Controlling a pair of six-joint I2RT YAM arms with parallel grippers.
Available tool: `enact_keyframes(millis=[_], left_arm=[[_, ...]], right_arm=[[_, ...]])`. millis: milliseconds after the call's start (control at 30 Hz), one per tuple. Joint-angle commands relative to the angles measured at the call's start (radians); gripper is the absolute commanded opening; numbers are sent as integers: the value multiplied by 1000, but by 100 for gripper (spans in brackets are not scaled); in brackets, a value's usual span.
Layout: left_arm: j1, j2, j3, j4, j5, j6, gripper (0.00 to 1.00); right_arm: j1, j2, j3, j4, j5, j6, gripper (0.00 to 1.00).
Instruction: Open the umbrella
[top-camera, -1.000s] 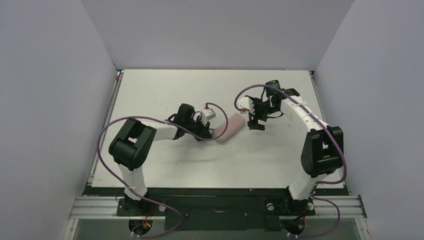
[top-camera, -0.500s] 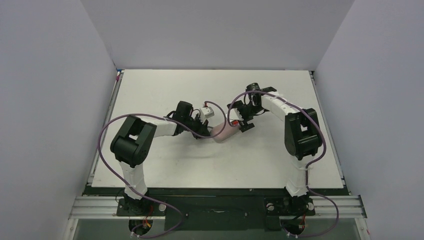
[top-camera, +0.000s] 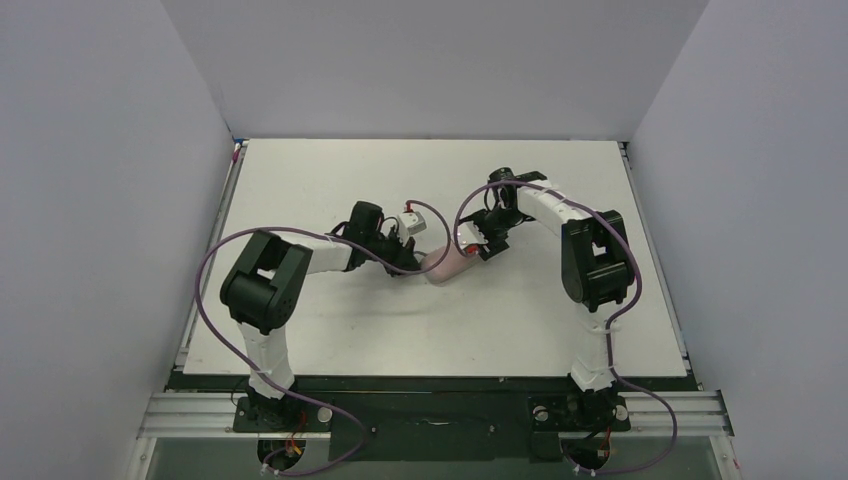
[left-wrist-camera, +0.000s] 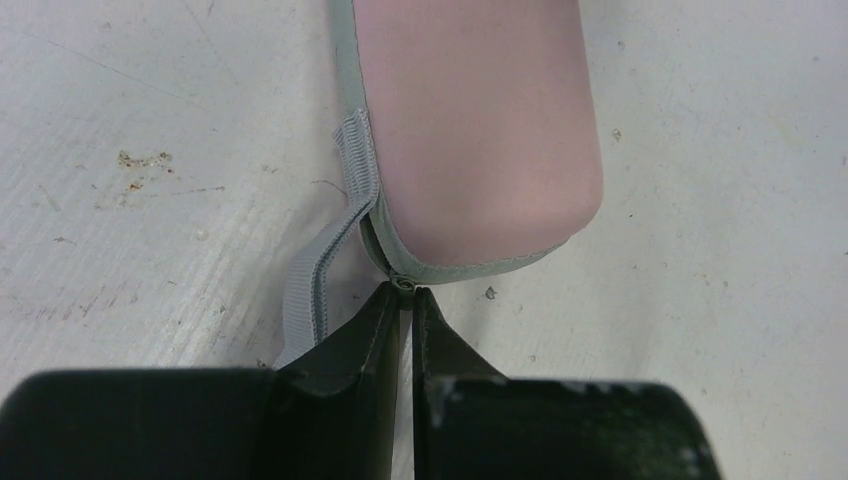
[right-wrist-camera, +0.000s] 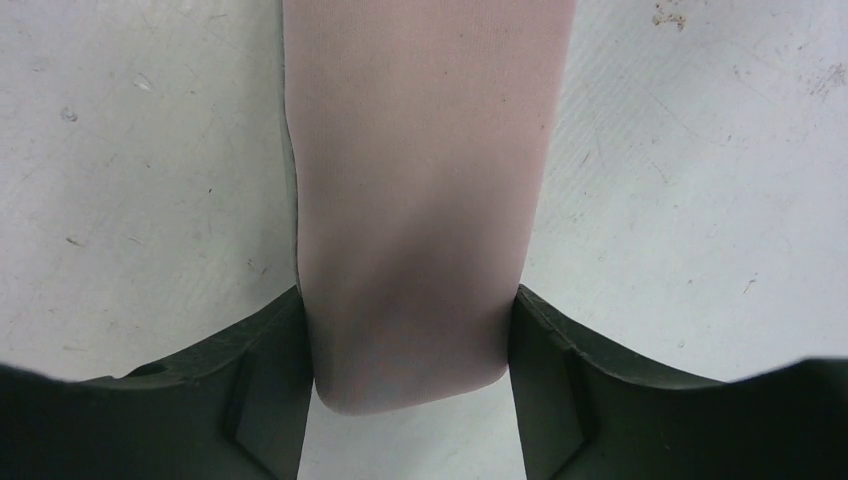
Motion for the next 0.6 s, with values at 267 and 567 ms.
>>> enact_keyframes(millis=[267, 567], left_arm=[[-43, -98, -160, 237, -12, -117, 0], [-96, -126, -262, 376, -38, -271, 0]], right_arm=[[10, -53, -62, 78, 102, 245, 33], [9, -48, -42, 83, 123, 319, 24]])
